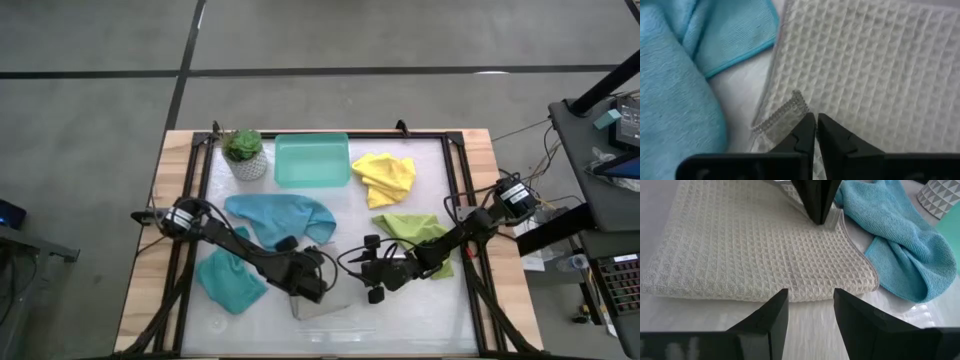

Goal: Fold microfiber towels
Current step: Fold the gray microfiber cloth

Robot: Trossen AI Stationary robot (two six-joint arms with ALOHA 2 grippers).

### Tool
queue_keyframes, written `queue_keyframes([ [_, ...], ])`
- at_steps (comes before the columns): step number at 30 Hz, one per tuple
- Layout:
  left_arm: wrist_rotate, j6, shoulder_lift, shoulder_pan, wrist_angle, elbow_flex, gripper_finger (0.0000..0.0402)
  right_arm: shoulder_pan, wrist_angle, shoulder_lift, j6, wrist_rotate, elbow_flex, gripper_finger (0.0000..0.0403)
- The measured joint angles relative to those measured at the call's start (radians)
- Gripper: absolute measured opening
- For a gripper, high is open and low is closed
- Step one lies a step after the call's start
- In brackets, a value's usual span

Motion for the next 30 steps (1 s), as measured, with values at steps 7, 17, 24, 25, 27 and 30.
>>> queue_keyframes([
  [7,0.037,0.000,-0.043,0.000,-0.109,-0.001,0.0007,0.000,0.000,0.000,0.000,0.000,0.000,0.0148],
  [17,0.143,-0.054,-0.081,-0.002,-0.177,-0.005,0.0008,0.000,-0.001,0.000,0.001,-0.001,-0.001,0.0148],
  [24,0.154,-0.083,-0.080,-0.001,-0.203,-0.017,0.0008,0.000,-0.001,0.000,0.004,-0.001,-0.001,0.0148],
  [25,0.156,-0.093,-0.080,-0.001,-0.219,-0.017,0.0008,0.000,-0.001,0.000,0.006,-0.001,-0.001,0.0148],
  [27,0.158,-0.107,-0.080,-0.001,-0.242,-0.018,0.0008,0.000,-0.001,0.000,0.007,-0.001,-0.001,0.0148],
  [30,0.159,-0.107,-0.080,0.000,-0.250,-0.017,0.0011,0.000,-0.001,-0.001,0.008,-0.001,-0.001,0.0148],
])
